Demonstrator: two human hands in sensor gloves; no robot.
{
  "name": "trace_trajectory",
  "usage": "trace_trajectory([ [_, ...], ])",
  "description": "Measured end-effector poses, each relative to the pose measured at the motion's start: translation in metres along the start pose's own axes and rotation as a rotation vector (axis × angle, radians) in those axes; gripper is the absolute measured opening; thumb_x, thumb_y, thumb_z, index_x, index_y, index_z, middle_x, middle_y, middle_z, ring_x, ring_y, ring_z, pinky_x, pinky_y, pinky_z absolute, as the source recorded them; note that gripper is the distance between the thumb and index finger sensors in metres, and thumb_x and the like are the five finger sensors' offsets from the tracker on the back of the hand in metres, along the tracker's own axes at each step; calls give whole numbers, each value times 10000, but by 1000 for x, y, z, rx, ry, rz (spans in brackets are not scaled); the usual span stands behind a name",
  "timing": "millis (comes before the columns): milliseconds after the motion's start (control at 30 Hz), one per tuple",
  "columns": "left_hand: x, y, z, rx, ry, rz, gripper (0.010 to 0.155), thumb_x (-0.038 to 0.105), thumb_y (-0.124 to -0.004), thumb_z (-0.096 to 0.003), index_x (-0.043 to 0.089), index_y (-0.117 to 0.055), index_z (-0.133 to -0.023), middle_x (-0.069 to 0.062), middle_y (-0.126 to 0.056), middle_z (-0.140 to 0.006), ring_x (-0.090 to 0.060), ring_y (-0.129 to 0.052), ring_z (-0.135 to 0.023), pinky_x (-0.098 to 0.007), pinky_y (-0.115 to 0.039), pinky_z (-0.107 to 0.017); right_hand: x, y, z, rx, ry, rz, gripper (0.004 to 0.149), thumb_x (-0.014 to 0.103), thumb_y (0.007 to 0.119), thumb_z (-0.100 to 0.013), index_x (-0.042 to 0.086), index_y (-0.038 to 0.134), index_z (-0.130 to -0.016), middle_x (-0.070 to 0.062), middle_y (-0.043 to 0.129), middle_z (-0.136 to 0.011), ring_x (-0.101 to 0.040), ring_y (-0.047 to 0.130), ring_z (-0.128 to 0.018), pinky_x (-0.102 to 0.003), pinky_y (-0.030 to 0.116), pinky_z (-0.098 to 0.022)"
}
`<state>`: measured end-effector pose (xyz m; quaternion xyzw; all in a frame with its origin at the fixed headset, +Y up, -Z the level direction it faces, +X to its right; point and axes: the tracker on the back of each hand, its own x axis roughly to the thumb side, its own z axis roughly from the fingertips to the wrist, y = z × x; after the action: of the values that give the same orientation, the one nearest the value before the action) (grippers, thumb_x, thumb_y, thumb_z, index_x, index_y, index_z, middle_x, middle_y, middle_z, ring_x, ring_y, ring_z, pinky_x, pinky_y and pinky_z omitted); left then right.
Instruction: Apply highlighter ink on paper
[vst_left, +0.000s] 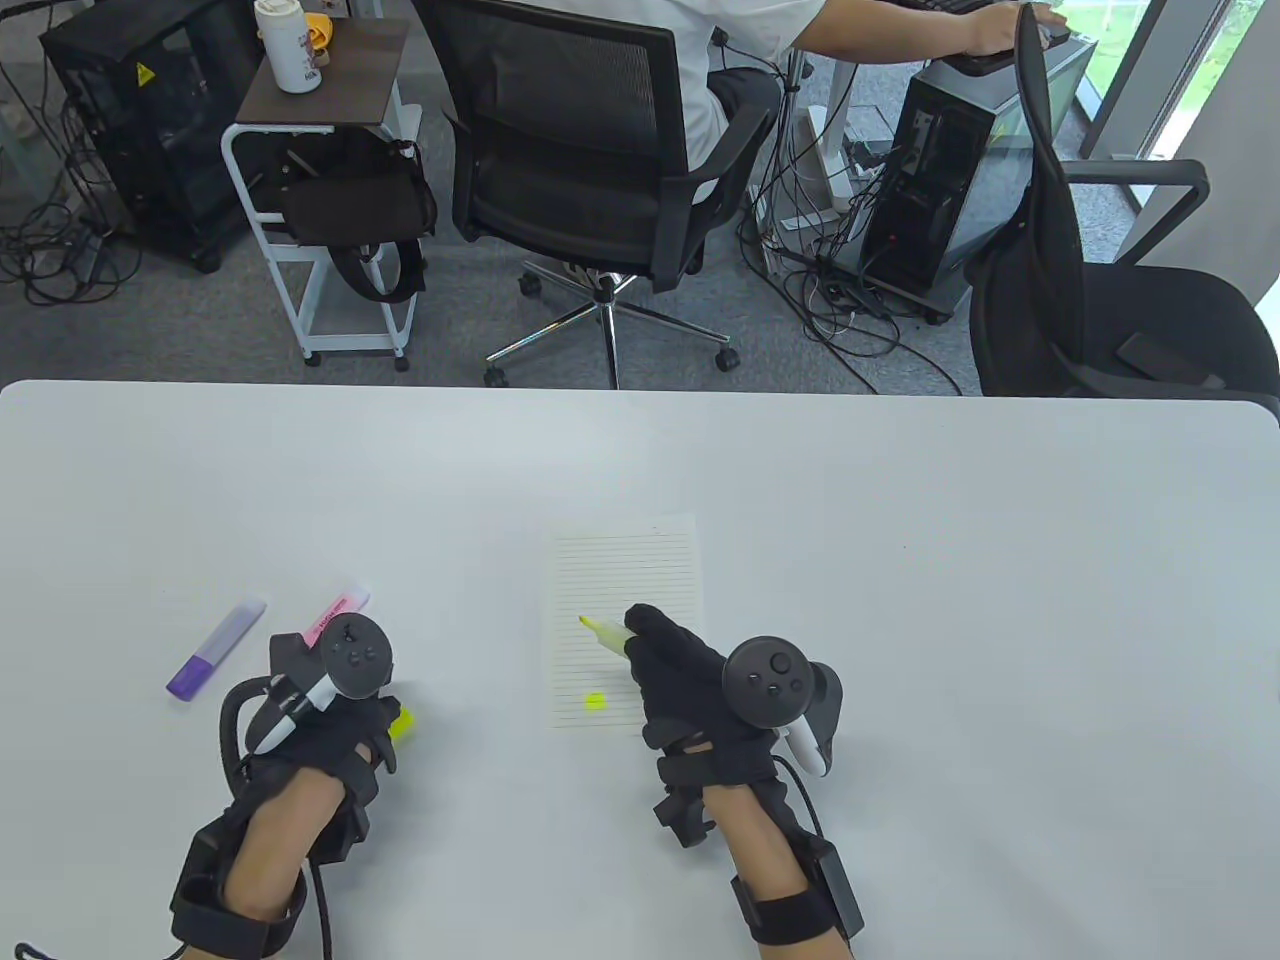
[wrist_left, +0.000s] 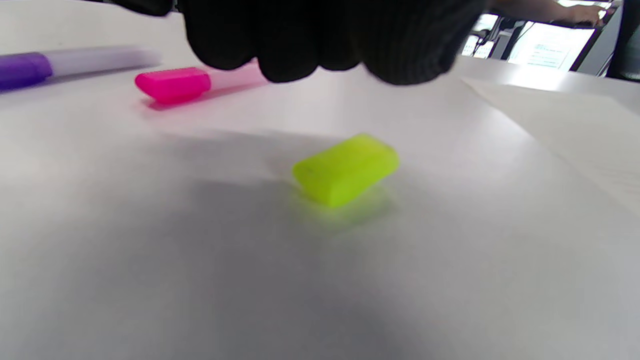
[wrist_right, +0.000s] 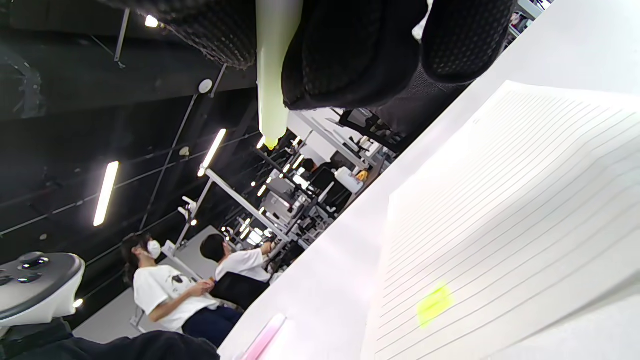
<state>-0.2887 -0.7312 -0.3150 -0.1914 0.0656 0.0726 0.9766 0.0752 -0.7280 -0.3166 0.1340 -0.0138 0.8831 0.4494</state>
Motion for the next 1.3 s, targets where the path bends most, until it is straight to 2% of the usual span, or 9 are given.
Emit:
trace_trajectory([
  [133,3,-12,-8,-68,41,-62,706,483,-842,-420,204,-591,-1018,-85,-639,-1047,-374,-650,-969,-633,-510,-728,0,2,0,16,3,9,452,413,703,-645,212,639,-1044,-114,853,-786,-253,905,-527,-583,664,-665],
  [267,10,-23,-13,-100,50,-131,705,497,-857,-412,217,-608,-1009,-72,-655,-1039,-361,-663,-963,-625,-520,-728,-1,4,-1,30,4,17,452,413,703,-645,213,639,-1045,-115,853,-786,-253,905,-526,-583,664,-665],
  [433,20,-28,-16,-48,33,-221,621,466,-867,-412,229,-673,-951,-51,-708,-988,-338,-706,-922,-617,-540,-719,0,7,-1,48,4,26,450,413,703,-644,213,642,-1043,-116,854,-785,-253,906,-524,-584,664,-665],
  [600,26,-28,-14,-21,-23,-292,622,494,-862,-409,198,-714,-936,-64,-776,-947,-329,-785,-872,-606,-607,-697,0,10,-2,67,1,34,450,413,703,-645,214,643,-1043,-115,855,-784,-253,905,-525,-584,664,-665],
  [700,26,-24,-11,5,-121,-167,621,500,-848,-406,187,-722,-927,-68,-792,-932,-331,-802,-857,-609,-617,-687,2,11,-2,85,-6,18,451,414,703,-644,215,642,-1044,-114,855,-783,-251,904,-524,-583,665,-665],
  [800,32,-16,-3,106,-284,-71,623,487,-836,-407,191,-696,-936,-65,-773,-953,-335,-792,-879,-621,-611,-690,3,14,-3,131,-40,-49,447,411,708,-643,210,652,-1039,-118,860,-775,-252,906,-515,-581,671,-659],
  [900,44,-11,6,211,-393,-17,616,482,-840,-401,197,-714,-932,-72,-822,-943,-335,-868,-850,-615,-667,-663,7,18,-3,151,-88,-65,443,406,718,-639,201,670,-1028,-122,870,-758,-253,910,-496,-576,684,-648],
  [1067,58,-9,18,300,-489,-17,614,490,-852,-392,216,-723,-926,-58,-883,-904,-307,-948,-800,-590,-715,-644,15,28,-3,229,-119,-45,438,405,729,-632,194,692,-1014,-122,885,-733,-250,914,-474,-573,693,-641],
  [1300,71,-8,31,371,-573,-38,617,486,-867,-386,221,-723,-924,-46,-888,-892,-289,-952,-788,-584,-718,-644,19,38,-3,298,-141,-34,436,405,735,-629,191,703,-1007,-122,890,-722,-251,914,-462,-573,697,-637],
])
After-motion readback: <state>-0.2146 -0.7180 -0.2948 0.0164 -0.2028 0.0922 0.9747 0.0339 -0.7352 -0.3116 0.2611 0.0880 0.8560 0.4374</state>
